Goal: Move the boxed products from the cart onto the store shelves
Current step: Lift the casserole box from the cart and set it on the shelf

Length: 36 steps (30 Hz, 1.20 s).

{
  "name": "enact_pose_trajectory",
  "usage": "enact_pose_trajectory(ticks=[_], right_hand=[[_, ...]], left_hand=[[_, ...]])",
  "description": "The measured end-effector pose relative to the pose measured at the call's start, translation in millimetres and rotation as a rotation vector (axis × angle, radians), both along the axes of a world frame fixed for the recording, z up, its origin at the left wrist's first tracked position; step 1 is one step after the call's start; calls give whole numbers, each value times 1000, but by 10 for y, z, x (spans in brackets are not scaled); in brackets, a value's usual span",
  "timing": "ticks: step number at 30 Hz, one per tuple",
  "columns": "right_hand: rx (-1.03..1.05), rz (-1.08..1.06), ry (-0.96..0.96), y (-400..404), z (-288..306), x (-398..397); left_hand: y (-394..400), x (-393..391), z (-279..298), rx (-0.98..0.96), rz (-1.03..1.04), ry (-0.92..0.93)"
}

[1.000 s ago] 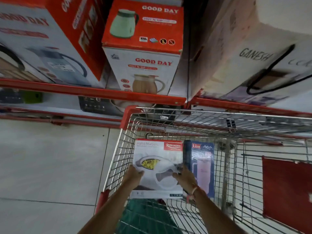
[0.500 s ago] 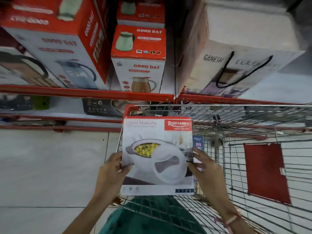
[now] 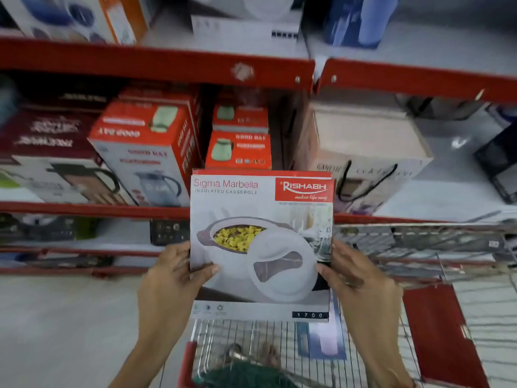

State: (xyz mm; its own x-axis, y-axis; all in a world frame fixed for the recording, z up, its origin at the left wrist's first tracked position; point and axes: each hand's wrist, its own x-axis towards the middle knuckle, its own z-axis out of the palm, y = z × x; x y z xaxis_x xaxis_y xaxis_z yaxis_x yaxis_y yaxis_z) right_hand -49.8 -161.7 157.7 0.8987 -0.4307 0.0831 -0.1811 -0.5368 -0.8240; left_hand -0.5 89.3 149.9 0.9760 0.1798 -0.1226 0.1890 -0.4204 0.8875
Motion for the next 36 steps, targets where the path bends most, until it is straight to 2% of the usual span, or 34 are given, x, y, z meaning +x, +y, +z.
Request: enact_pose_trajectory(ticks=[6,11,16,21,27,36], right_hand=[[104,-57,-306,78,724,467],[134,-18,-584,144,1426,919],[127,-3,-814,219,1934,1509],[212,24,-830,216,2096,2220],[287,-42,-832,162,1935,2904],[263,-40,-767,153,1511,3141]], left_hand=[[-24,527,770,-193,28,-258],[18,918,1504,-380,41,-476],[17,1412,2074,-348,59,-671],[-37,2088,2205,-202,78,-764],[-123,2683,2147,-32,102,-841],[-53,3111,1648,-44,55,-690]])
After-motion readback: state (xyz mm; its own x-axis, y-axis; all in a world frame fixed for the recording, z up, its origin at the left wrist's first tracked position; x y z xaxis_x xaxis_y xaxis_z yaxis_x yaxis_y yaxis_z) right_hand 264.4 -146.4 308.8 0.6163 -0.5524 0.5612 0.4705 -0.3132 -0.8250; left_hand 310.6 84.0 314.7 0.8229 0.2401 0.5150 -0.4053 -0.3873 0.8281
